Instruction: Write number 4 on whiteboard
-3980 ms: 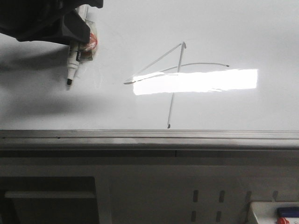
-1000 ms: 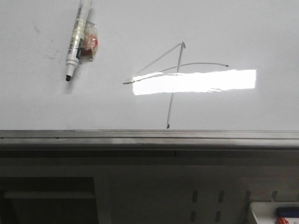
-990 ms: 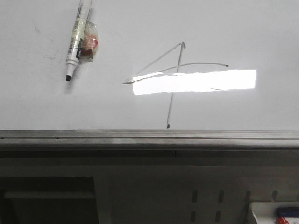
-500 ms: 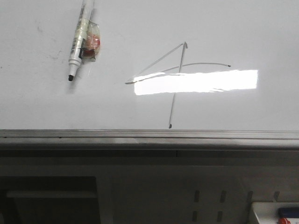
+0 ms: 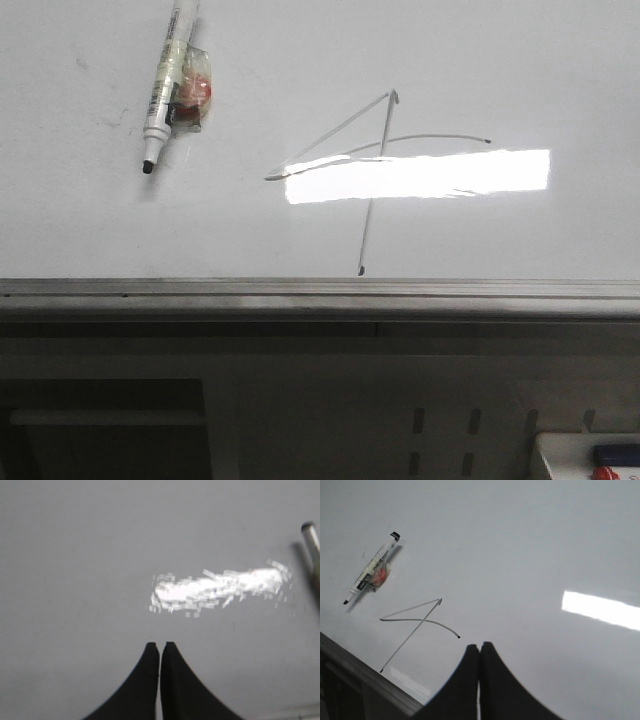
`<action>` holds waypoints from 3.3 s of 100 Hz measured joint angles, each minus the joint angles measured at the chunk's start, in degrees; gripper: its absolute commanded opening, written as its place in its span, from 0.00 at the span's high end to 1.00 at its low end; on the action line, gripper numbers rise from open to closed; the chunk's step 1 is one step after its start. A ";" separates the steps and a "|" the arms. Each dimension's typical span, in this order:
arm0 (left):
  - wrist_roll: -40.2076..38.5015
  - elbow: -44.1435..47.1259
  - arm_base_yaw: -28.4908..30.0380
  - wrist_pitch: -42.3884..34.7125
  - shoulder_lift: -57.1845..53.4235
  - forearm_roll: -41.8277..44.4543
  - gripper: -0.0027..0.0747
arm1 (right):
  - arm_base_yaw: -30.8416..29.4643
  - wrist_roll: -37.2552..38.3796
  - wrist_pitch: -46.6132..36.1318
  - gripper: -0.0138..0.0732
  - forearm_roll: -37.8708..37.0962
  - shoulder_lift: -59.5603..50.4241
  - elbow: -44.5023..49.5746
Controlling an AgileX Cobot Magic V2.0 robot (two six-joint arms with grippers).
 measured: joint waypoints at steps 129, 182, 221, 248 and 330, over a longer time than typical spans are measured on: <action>-29.73 3.54 7.82 10.65 0.00 28.43 0.99 | 0.00 0.00 0.00 0.92 0.00 0.00 0.00; -29.73 3.54 7.82 10.65 0.00 28.55 0.99 | -7.54 -2.33 -4.42 0.92 0.19 0.00 3.65; -29.73 3.54 7.82 10.65 0.00 28.65 0.99 | -50.36 -33.03 -22.77 0.92 47.85 0.00 8.66; -29.73 3.54 7.82 10.65 0.00 28.65 0.99 | -66.53 -36.78 -36.31 0.92 56.88 0.00 17.52; -29.77 3.54 7.82 10.65 0.00 28.65 0.99 | -66.75 -43.58 -24.88 0.92 60.59 -2.68 17.42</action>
